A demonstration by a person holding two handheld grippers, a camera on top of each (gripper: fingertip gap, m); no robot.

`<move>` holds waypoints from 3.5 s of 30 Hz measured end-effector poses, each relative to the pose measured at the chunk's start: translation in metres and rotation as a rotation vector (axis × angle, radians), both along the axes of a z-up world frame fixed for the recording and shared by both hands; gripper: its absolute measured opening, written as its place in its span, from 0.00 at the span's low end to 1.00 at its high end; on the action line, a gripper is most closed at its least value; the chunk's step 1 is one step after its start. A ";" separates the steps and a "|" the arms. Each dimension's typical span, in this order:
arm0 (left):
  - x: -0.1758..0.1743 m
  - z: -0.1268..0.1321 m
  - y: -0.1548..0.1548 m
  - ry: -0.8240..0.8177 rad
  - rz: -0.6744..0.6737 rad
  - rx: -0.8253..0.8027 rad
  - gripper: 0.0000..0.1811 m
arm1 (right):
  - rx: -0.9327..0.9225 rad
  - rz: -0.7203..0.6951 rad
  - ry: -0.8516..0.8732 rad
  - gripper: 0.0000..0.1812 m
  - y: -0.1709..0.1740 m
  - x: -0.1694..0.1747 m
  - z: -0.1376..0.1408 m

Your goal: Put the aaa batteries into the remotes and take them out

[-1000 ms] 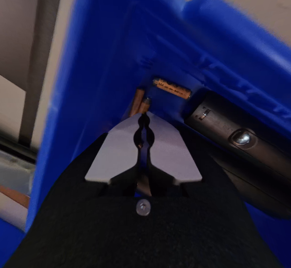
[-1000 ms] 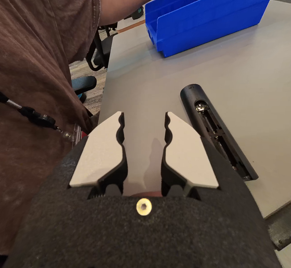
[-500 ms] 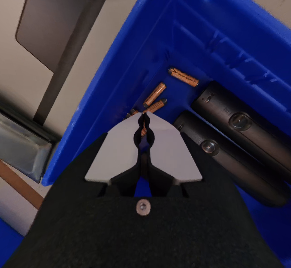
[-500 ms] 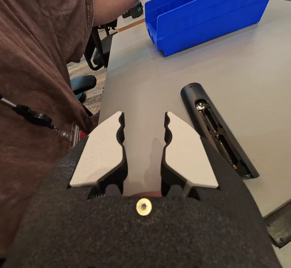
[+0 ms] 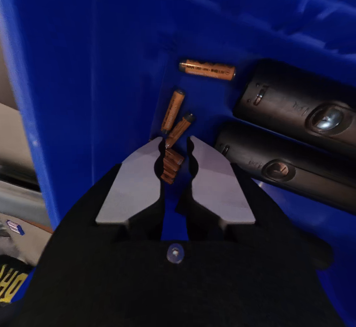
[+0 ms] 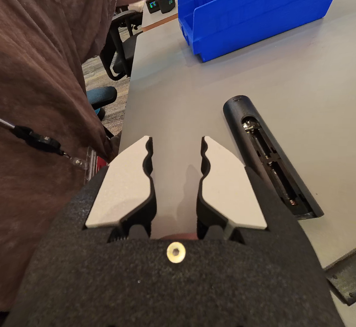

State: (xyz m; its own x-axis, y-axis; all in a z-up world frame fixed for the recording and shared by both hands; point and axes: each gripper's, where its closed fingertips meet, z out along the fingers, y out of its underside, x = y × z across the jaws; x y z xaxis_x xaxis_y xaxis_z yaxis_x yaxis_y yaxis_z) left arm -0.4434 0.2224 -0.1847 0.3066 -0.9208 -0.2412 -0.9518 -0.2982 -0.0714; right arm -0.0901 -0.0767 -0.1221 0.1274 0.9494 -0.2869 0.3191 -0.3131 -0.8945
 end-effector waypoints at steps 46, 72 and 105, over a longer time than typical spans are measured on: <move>0.318 -0.012 -0.080 -0.080 -0.250 -0.225 0.06 | 0.002 -0.095 0.043 0.25 0.014 0.021 0.005; 0.018 0.025 -0.003 -0.086 -0.064 -0.027 0.15 | -0.050 -0.051 0.026 0.25 0.011 0.004 -0.005; 0.262 0.104 -0.080 -0.394 -0.204 -0.058 0.06 | 0.016 -0.089 0.020 0.25 0.007 0.011 -0.001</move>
State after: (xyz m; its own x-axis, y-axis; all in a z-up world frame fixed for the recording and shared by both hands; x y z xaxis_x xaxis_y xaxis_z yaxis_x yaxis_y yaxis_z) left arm -0.1814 0.1424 -0.0809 0.1756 -0.9804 -0.0888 -0.8952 -0.1215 -0.4288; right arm -0.0791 -0.0695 -0.1227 0.2062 0.9390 -0.2754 0.2726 -0.3254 -0.9054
